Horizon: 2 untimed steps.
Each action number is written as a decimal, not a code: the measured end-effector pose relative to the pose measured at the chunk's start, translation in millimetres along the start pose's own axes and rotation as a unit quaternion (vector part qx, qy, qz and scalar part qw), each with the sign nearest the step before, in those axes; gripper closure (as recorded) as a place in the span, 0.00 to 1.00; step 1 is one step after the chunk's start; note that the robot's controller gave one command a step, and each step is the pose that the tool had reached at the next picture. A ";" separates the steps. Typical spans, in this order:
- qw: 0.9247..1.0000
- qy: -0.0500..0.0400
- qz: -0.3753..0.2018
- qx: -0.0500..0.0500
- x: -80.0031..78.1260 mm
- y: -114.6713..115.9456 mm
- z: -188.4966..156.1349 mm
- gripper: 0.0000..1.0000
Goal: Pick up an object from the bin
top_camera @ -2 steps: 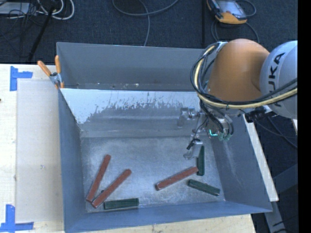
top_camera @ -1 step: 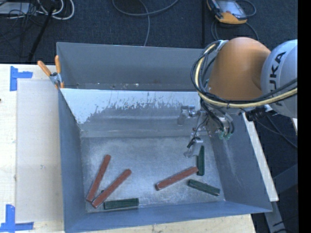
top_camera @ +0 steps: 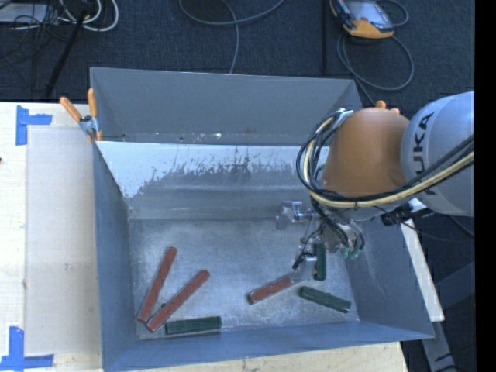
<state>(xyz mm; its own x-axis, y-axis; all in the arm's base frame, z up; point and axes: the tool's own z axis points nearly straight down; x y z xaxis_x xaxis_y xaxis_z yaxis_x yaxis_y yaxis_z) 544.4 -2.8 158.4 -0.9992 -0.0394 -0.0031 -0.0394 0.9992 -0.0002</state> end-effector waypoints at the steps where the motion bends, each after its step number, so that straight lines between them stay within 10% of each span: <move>1: 1.000 0.006 -0.030 0.000 65.1 1.2 8.0 0.00; 2: 0.999 0.000 -0.038 0.000 17.4 -6.3 52.0 0.00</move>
Offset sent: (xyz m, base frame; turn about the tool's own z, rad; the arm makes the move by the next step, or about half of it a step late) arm -0.0182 -0.0080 -0.0514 -0.0775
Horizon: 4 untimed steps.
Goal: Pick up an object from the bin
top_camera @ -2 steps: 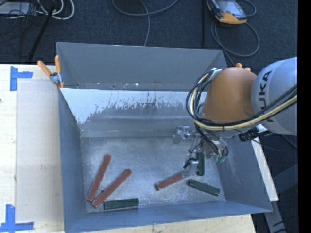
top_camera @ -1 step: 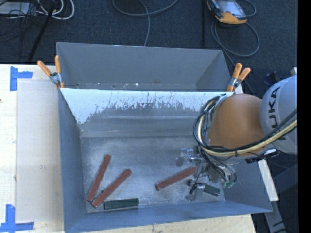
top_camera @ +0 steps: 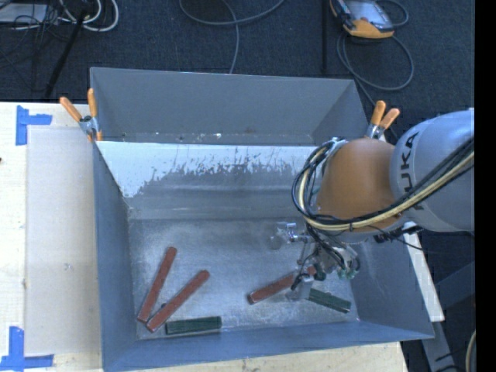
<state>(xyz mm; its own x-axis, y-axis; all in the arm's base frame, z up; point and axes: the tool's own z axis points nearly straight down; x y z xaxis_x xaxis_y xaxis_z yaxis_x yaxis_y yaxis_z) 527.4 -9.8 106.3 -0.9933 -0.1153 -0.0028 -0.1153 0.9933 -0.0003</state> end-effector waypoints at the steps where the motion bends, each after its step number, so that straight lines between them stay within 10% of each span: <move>1: 0.999 0.002 -0.036 0.000 -1.8 3.2 37.3 0.00; 2: 1.000 0.001 -0.009 0.000 11.2 10.2 36.2 1.00; 4: 1.000 0.001 -0.009 0.000 11.3 10.3 35.3 1.00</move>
Offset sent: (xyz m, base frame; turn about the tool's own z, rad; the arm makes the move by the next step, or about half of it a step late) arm -0.0125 0.0087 -0.0363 -0.0181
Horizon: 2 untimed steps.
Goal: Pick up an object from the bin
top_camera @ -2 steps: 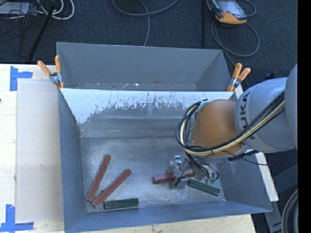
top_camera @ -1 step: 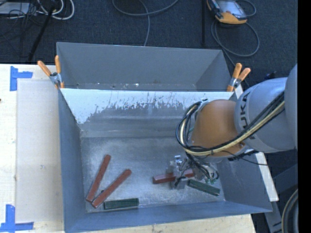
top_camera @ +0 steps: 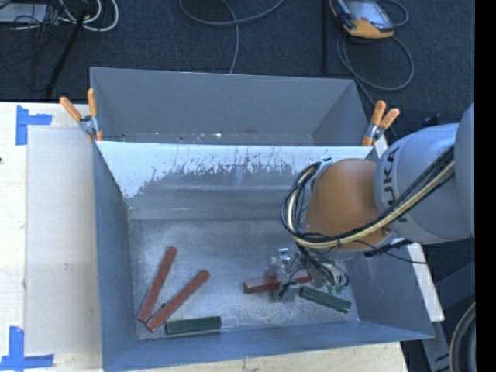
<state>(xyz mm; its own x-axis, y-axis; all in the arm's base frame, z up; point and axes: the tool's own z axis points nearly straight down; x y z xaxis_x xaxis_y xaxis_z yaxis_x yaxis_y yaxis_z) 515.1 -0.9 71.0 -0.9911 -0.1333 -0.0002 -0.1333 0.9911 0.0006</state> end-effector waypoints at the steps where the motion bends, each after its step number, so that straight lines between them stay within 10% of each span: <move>1: 1.000 0.002 0.000 0.000 1.1 0.3 -4.5 1.00; 2: 1.000 0.001 0.000 0.000 1.0 0.4 -14.2 1.00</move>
Offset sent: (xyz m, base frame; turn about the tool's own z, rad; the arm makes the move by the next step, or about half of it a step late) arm -0.0001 0.0001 0.0335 0.0000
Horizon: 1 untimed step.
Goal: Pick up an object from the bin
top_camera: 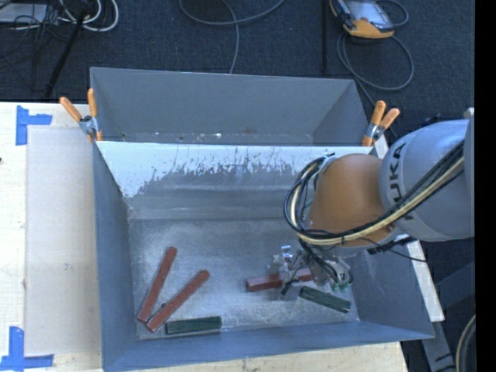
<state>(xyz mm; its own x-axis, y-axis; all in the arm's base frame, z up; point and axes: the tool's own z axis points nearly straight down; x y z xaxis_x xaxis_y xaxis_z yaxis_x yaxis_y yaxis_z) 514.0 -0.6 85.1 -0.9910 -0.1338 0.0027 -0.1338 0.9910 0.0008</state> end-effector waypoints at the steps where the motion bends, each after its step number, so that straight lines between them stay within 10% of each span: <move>1: 1.000 0.002 0.000 0.000 0.9 0.3 -10.9 1.00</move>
Offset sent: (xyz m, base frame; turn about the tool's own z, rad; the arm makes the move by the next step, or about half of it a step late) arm 0.0000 -0.0001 0.0273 0.0000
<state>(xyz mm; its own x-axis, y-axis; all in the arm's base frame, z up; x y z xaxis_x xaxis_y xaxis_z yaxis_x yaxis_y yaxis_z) 513.2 -0.5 96.0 -0.9910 -0.1335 0.0061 -0.1335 0.9910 0.0013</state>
